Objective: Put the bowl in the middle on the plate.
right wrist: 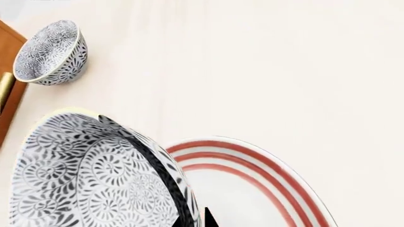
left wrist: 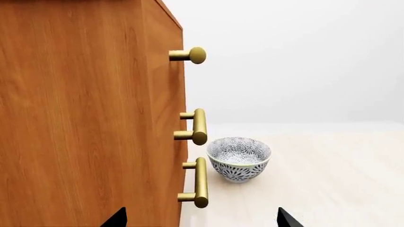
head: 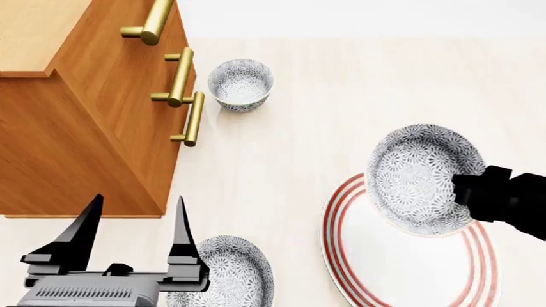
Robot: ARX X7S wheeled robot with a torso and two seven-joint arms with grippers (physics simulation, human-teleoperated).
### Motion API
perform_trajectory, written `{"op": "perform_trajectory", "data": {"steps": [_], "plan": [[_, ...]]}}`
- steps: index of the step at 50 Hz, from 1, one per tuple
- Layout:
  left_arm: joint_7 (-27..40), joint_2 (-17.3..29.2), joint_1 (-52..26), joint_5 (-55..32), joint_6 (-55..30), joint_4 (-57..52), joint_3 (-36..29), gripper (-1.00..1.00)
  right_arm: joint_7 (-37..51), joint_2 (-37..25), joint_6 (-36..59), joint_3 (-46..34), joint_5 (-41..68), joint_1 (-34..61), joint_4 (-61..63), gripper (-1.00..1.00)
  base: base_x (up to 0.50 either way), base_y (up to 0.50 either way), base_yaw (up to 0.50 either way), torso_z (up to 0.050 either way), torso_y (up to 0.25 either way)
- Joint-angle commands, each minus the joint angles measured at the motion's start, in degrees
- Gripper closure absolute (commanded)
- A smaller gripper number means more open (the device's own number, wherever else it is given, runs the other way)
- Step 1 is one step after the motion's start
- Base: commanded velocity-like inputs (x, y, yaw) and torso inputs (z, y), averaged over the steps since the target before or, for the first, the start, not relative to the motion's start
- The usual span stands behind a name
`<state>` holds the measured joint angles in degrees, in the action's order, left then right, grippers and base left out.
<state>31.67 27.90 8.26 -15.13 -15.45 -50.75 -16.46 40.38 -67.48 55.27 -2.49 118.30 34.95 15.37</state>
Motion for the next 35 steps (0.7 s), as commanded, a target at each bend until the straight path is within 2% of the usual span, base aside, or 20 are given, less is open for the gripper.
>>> {"op": "perform_trajectory", "data": {"steps": [1, 35], "plan": [[0.16, 0.16, -0.04, -0.04, 0.13, 0.12, -0.14, -1.0, -3.31, -0.39, -2.62, 5.28, -2.17, -8.37, 0.83, 1.0, 0.0, 0.0, 0.0, 0.0, 0.0], [0.61, 0.35, -0.48, 0.1, -0.01, 0.49, -1.06, -1.0, -9.46, 4.75, -5.17, 8.16, -9.8, -19.57, -1.25, 1.0, 0.0, 0.0, 0.0, 0.0, 0.0]]}}
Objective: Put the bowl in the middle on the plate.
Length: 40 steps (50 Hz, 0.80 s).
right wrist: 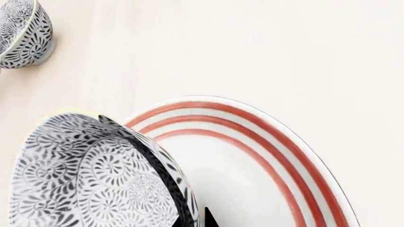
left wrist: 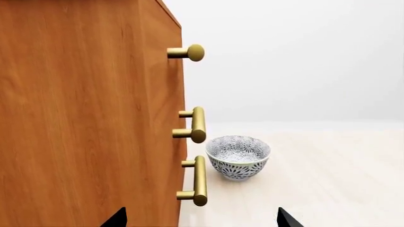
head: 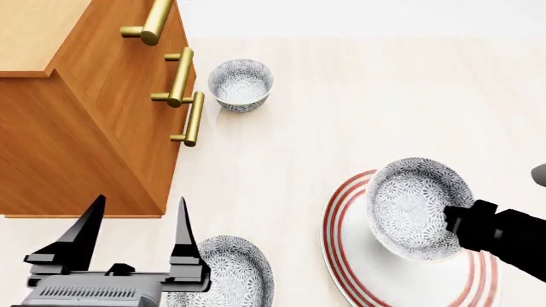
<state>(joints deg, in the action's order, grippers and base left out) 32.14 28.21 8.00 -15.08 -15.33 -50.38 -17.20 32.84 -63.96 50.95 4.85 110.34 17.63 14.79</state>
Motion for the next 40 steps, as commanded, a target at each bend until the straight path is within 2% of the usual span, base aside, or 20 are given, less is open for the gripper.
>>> {"op": "perform_trajectory", "data": {"steps": [1, 25, 26, 40], "plan": [[0.13, 0.06, -0.22, -0.09, -0.09, 0.14, -0.25, -1.0, -1.92, 1.19, -0.85, 0.83, -1.93, -2.29, -0.72, 1.0, 0.0, 0.0, 0.0, 0.0, 0.0], [0.54, 0.28, -0.47, -0.23, -0.28, 0.3, -0.56, -1.0, -2.65, 1.52, -1.02, 0.99, -2.24, -3.32, -1.83, 1.0, 0.0, 0.0, 0.0, 0.0, 0.0], [0.54, 0.29, -0.45, -0.22, -0.2, 0.38, -0.57, -1.0, -2.26, 1.52, -1.01, 0.89, -2.11, -3.48, -1.75, -1.0, 0.0, 0.0, 0.0, 0.0, 0.0], [0.62, 0.39, -0.49, -0.15, 0.14, 0.78, -0.83, -1.0, -2.33, 1.79, -1.34, 0.97, -2.59, -3.72, -2.05, -1.0, 0.0, 0.0, 0.0, 0.0, 0.0]]}}
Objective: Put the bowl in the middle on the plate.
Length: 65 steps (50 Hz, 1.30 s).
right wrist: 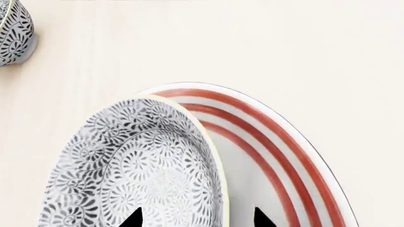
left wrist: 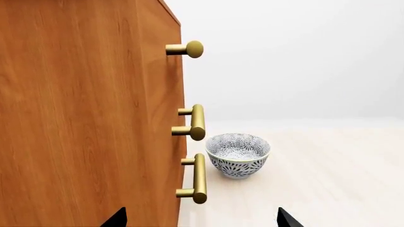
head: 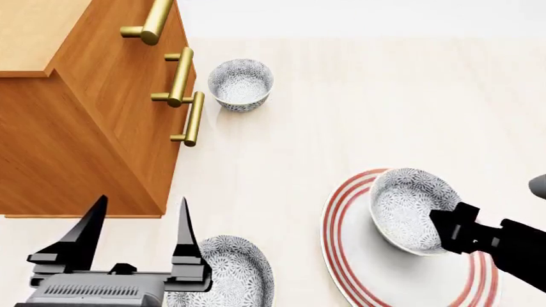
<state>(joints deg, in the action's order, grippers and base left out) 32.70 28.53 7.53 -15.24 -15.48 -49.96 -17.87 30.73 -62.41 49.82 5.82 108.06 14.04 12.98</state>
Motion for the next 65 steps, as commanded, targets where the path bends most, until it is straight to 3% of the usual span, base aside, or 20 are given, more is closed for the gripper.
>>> {"op": "perform_trajectory", "data": {"steps": [1, 16, 29, 44, 65], "plan": [[0.06, 0.08, -0.03, 0.05, 0.3, 0.4, -0.19, -1.0, -0.29, 0.27, -0.23, 0.0, -0.41, -0.19, -0.26, -1.0, 0.0, 0.0, 0.0, 0.0, 0.0], [0.29, 0.29, 0.04, -0.28, 0.6, 0.21, -0.03, -1.0, -0.8, 0.89, -2.17, 2.98, -0.77, -1.58, 1.54, -1.0, 0.0, 0.0, 0.0, 0.0, 0.0], [0.31, 0.42, 0.32, -0.44, 1.81, 0.36, 0.19, -1.0, -3.68, 8.65, -15.77, 15.89, -22.76, -8.64, 13.93, -1.0, 0.0, 0.0, 0.0, 0.0, 0.0], [0.31, 0.65, 0.43, -0.98, 2.5, 0.56, 0.47, -1.0, -8.61, 19.07, -29.23, 15.07, -47.77, -11.66, 18.11, -1.0, 0.0, 0.0, 0.0, 0.0, 0.093], [0.97, 1.35, 0.69, -0.47, 2.9, -0.27, 0.99, -1.0, -13.68, 27.31, -42.03, 16.92, -59.64, -15.64, 25.31, -1.0, 0.0, 0.0, 0.0, 0.0, 0.25]]}}
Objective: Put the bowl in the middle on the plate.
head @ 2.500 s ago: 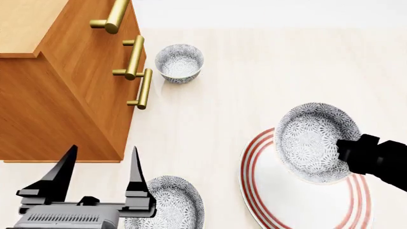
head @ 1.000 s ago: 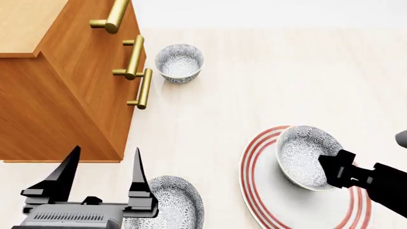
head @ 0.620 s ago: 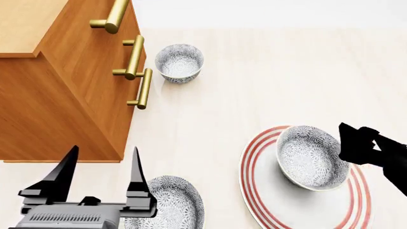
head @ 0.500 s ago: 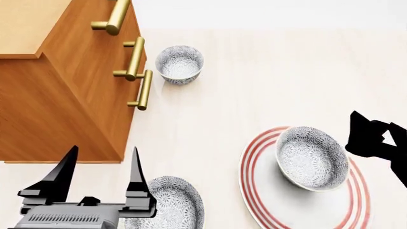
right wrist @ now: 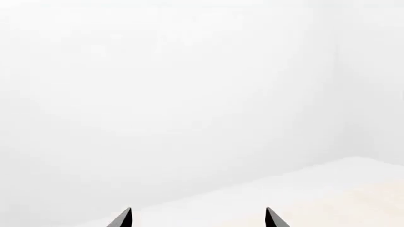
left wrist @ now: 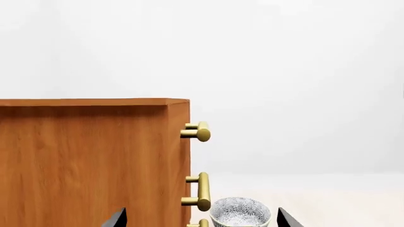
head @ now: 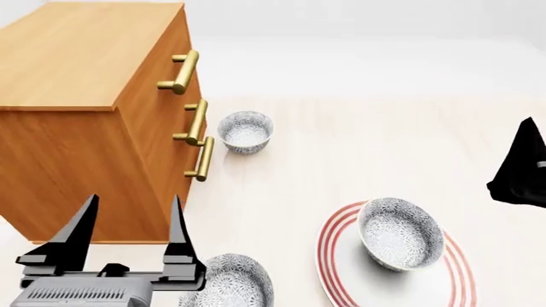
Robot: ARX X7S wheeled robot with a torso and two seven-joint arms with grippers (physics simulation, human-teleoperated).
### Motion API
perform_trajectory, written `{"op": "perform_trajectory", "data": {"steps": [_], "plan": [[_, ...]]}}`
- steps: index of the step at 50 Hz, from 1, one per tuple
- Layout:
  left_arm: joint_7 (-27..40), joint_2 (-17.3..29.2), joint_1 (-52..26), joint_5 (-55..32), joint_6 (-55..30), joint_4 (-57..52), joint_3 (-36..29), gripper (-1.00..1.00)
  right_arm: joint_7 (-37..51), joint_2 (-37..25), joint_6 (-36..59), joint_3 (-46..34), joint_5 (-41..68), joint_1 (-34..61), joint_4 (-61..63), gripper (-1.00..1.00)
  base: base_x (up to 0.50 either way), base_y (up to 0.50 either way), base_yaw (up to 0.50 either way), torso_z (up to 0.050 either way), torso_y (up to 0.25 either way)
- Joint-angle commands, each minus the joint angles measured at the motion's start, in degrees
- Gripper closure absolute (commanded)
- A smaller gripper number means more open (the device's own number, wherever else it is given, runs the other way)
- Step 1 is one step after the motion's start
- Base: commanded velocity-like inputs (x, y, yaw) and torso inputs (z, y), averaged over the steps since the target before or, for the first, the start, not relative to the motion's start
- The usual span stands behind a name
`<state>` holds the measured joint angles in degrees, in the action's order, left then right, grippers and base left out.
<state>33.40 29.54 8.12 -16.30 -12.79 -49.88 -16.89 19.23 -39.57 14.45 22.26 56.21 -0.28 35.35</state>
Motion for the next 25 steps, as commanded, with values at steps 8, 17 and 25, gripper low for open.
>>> {"op": "perform_trajectory", "data": {"steps": [8, 17, 25], "plan": [[0.4, 0.59, 0.13, 0.91, 0.33, -0.56, -0.05, -1.0, 0.18, 5.0, -8.69, 2.08, -13.71, -1.38, 7.55, -1.0, 0.0, 0.0, 0.0, 0.0, 0.25], [0.56, 0.79, 0.3, 0.87, 0.71, -0.87, 0.12, -1.0, -1.53, 9.11, -15.37, 2.62, -19.74, -3.56, 8.79, -1.0, 0.0, 0.0, 0.0, 0.0, 0.25], [0.55, 0.83, 0.28, 0.83, 1.05, -0.86, 0.01, -1.0, -1.64, 10.42, -17.86, 2.75, -26.42, -5.74, 12.86, -1.0, 0.0, 0.0, 0.0, 0.0, 0.25]]}}
